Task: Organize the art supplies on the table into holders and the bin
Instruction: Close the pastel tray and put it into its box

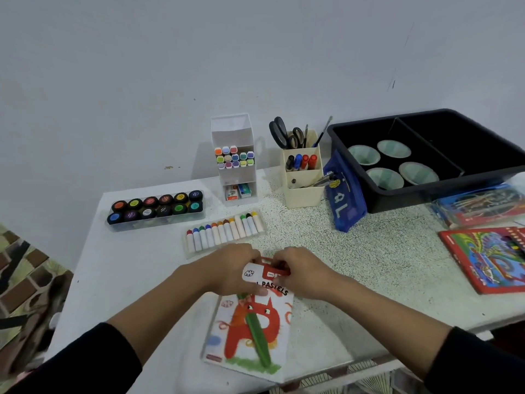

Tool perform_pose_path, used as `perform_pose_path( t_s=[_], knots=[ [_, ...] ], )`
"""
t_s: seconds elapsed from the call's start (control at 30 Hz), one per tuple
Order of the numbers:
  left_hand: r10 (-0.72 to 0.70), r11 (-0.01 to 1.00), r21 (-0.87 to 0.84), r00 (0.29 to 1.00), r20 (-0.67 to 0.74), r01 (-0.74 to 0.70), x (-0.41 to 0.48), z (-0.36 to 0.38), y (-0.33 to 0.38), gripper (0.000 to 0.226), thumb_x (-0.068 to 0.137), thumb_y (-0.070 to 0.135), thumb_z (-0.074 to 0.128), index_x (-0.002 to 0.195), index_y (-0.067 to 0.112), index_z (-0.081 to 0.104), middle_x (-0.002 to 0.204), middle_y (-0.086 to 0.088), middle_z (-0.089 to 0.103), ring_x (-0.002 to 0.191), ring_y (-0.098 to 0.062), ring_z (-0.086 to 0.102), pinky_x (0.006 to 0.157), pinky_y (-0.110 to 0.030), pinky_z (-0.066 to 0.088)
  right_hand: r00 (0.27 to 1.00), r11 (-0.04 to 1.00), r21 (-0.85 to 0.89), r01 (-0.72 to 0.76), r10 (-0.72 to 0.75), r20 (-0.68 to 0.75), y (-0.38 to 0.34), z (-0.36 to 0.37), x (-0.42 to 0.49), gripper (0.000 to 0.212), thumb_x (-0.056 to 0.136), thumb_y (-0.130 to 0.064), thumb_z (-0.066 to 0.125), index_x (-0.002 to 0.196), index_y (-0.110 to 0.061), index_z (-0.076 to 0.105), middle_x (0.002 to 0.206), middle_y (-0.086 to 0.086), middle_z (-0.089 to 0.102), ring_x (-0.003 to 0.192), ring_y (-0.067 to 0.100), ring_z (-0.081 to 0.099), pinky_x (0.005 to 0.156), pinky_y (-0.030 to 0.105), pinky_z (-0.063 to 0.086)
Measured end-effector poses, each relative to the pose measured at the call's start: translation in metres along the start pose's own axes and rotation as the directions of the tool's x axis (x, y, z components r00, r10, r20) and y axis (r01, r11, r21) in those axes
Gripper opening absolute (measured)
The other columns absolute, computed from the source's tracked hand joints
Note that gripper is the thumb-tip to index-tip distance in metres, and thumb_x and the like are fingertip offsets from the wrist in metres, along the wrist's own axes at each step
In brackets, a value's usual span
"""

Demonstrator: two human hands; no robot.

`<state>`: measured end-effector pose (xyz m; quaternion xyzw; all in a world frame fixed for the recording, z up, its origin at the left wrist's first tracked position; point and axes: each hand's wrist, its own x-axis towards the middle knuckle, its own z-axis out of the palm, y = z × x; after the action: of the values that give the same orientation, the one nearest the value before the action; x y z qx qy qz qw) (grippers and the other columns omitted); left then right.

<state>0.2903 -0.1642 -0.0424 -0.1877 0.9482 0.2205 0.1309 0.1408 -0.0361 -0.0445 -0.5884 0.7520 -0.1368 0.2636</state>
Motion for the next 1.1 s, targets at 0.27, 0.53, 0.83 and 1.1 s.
perform_pose_path(
  t_s=[0.27, 0.53, 0.83, 1.1],
  knots=[
    [-0.139, 0.973, -0.174, 0.987, 0.083, 0.151, 0.000, 0.006, 0.007, 0.051, 0.079, 0.060, 0.074, 0.107, 0.018, 0.065, 0.105, 0.002, 0.070, 0.093, -0.013, 0.066, 0.080, -0.027, 0.053, 0.992, 0.989, -0.086, 0.124, -0.121, 0.040, 0.006, 0.004, 0.000, 0.024, 0.102, -0.028, 0.052, 0.106, -0.011, 0.069, 0.100, 0.005, 0.059, 0.093, 0.021, 0.054, 0.083, 0.042, 0.047],
    [-0.155, 0.961, -0.226, 0.987, 0.042, 0.160, 0.002, 0.004, 0.001, 0.036, 0.104, 0.043, 0.043, 0.101, 0.014, 0.063, 0.093, 0.001, 0.065, 0.089, -0.015, 0.066, 0.074, -0.027, 0.054, 0.977, 0.978, -0.120, 0.172, -0.185, -0.106, 0.010, 0.013, -0.004, 0.020, 0.103, -0.027, 0.048, 0.103, -0.015, 0.065, 0.095, -0.002, 0.057, 0.088, 0.017, 0.053, 0.076, 0.039, 0.048],
    [-0.223, 0.950, -0.239, 0.973, -0.061, 0.203, 0.019, -0.009, -0.019, 0.031, 0.089, 0.045, 0.069, 0.101, 0.016, 0.067, 0.094, 0.006, 0.066, 0.083, -0.008, 0.066, 0.064, -0.015, 0.051, 0.951, 0.955, -0.165, 0.248, -0.273, -0.145, 0.013, 0.007, 0.005, 0.026, 0.106, -0.033, 0.042, 0.106, -0.016, 0.062, 0.094, 0.001, 0.062, 0.083, 0.020, 0.057, 0.068, 0.036, 0.047],
    [-0.235, 0.893, -0.375, 0.969, 0.081, 0.248, 0.017, -0.032, -0.017, 0.027, 0.099, 0.046, 0.054, 0.101, 0.020, 0.059, 0.098, 0.006, 0.069, 0.086, -0.010, 0.071, 0.072, -0.021, 0.059, 0.930, 0.940, -0.138, 0.313, -0.333, -0.153, 0.002, -0.013, 0.005, 0.018, 0.106, -0.035, 0.040, 0.109, -0.022, 0.052, 0.103, -0.001, 0.065, 0.083, 0.020, 0.059, 0.070, 0.040, 0.049]
  ],
)
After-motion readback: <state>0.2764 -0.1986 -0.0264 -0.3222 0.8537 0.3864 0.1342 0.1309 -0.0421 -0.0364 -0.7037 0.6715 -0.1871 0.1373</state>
